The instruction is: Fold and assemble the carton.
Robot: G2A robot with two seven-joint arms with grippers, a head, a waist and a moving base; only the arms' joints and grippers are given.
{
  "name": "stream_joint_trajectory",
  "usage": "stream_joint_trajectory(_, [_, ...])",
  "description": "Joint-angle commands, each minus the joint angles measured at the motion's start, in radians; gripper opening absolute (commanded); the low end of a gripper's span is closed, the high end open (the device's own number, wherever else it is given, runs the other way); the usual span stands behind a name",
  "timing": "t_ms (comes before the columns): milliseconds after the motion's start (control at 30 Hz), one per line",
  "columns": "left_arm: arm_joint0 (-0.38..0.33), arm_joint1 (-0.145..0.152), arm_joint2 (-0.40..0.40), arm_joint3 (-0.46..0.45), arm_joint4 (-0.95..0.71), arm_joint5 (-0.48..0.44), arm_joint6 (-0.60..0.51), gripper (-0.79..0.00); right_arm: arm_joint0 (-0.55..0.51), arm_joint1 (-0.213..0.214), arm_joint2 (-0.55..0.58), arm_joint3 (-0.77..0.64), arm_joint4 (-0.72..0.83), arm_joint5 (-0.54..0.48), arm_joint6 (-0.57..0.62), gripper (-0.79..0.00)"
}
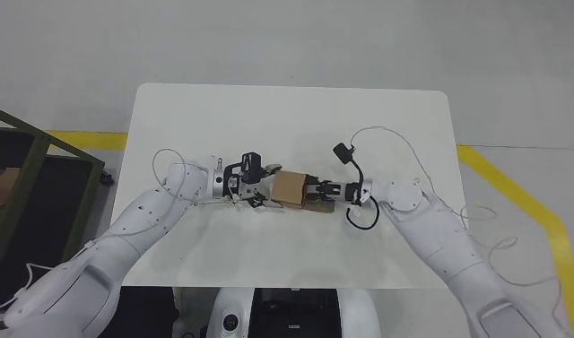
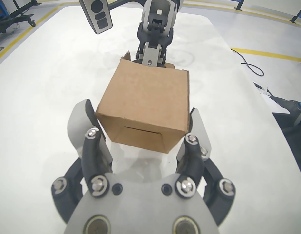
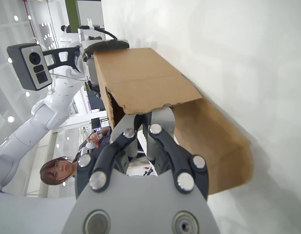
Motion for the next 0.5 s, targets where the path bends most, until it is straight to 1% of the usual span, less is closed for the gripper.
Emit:
stream_joint_trajectory(0, [0.001, 0.001, -0.002, -0.001, 0.002, 0.000, 0.000, -0.117, -0.009, 0.004, 0.012, -0.004, 0.005, -0.004, 0.004, -0.785])
stream_joint_trajectory(267, [0.008, 0.001, -0.008, -0.009, 0.002, 0.002, -0.002, -0.126, -0.038, 0.012, 0.030, -0.048, -0.005, 0.028, 0.011, -0.785])
stream_joint_trajectory(467, [0.010, 0.000, -0.013, -0.007, -0.004, 0.000, -0.011, -0.135, -0.089, 0.033, 0.085, -0.115, -0.055, 0.058, -0.048, -0.785])
